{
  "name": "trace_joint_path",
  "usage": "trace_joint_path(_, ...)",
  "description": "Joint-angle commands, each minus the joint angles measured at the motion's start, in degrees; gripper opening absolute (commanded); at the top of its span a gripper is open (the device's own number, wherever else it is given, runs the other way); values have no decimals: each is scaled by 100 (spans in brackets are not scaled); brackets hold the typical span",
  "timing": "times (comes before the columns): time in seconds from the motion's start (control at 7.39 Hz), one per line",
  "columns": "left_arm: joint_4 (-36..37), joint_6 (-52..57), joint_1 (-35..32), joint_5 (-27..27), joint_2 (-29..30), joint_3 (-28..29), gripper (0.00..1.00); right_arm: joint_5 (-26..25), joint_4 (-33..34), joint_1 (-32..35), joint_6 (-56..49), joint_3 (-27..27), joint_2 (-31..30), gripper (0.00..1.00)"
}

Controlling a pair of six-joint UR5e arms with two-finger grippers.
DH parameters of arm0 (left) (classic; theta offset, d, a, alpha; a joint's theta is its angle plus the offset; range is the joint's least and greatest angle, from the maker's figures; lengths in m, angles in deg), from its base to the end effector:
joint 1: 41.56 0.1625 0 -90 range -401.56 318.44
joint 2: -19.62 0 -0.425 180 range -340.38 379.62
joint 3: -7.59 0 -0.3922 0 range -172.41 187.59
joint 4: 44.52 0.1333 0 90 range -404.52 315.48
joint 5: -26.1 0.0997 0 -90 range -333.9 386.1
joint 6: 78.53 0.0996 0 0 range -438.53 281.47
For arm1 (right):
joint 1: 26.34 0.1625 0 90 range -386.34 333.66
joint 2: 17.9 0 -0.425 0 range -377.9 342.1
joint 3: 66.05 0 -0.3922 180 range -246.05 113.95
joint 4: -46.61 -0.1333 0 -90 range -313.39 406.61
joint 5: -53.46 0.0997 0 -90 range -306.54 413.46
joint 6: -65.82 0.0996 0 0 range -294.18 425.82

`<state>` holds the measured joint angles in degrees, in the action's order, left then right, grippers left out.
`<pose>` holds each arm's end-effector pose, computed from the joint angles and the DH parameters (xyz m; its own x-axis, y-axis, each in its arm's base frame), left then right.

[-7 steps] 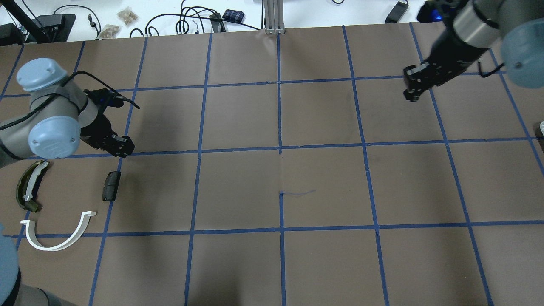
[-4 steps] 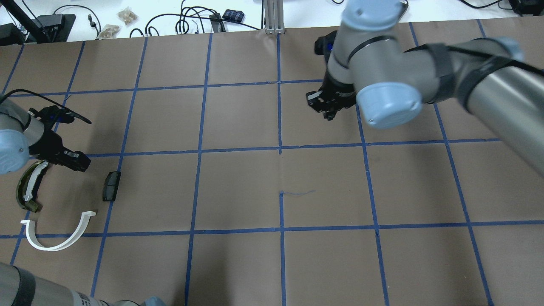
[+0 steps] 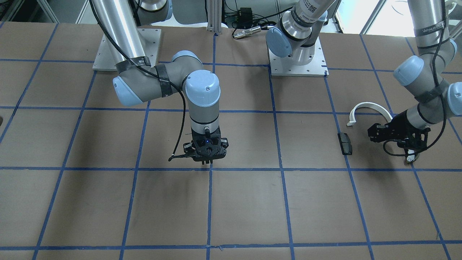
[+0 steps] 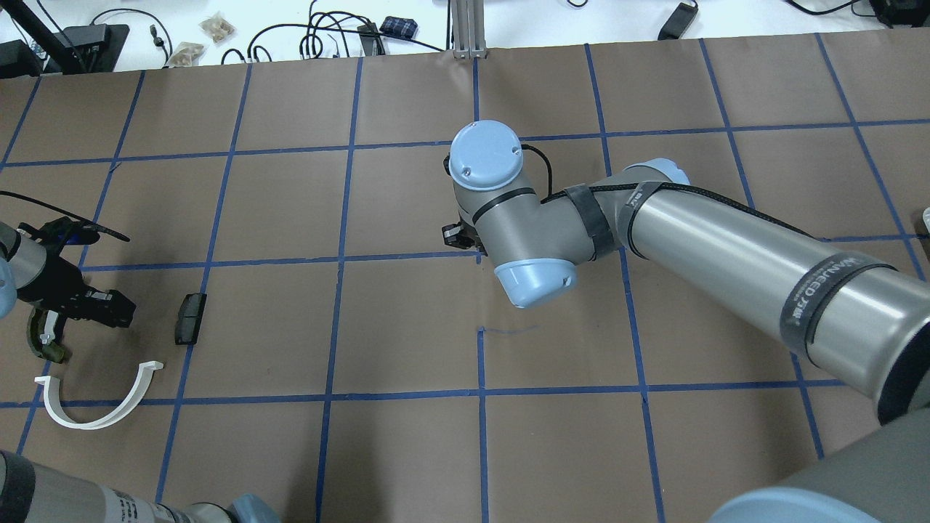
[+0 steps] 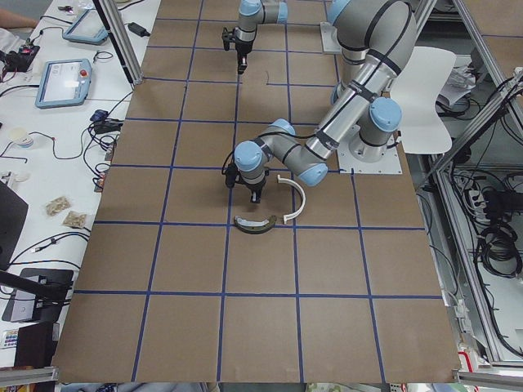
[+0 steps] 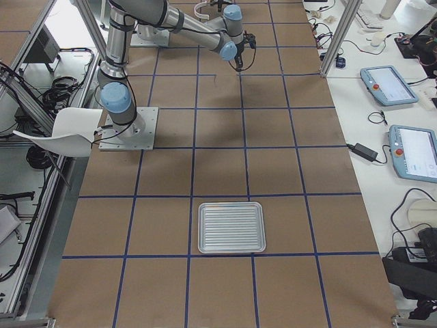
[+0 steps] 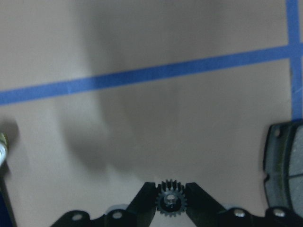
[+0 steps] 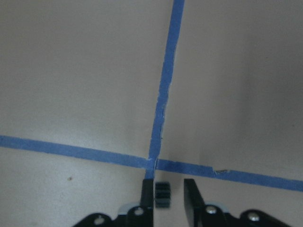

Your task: Place bearing gear from tray to pile

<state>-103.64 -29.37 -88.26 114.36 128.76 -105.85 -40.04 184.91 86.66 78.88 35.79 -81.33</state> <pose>0.2475 -0.4614 0.1809 -0.9810 0.0879 0.1729 0.1080 0.9880 0.1101 0.3565 -0.5143 0.2181 -0.9860 -0.1656 0.0198 -0.1664 0.9693 -0.1809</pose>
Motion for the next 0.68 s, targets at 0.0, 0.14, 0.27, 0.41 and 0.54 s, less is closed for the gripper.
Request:
trace_joint_path(0.0, -502, -186, 29, -11, -33, 163, 65, 24, -440, -111, -49, -312, -203, 100)
trace_joint_path(0.14, -574, -196, 3, -98, 97, 365, 67, 16, -1428, -373, -75, -775, -431, 100)
trace_joint_path(0.27, -844, -205, -15, -203, 160, 549, 74, 51, -2604, -819, -110, -1380, -634, 100)
trace_joint_path(0.41, -1004, -214, -145, -248, 73, 690, 74, 51, -3607, -1250, -198, -2021, -801, 100)
trace_joint_path(0.54, -1101, -518, -495, -240, 64, 857, 75, 16, -4548, -1524, -242, -2445, -924, 100)
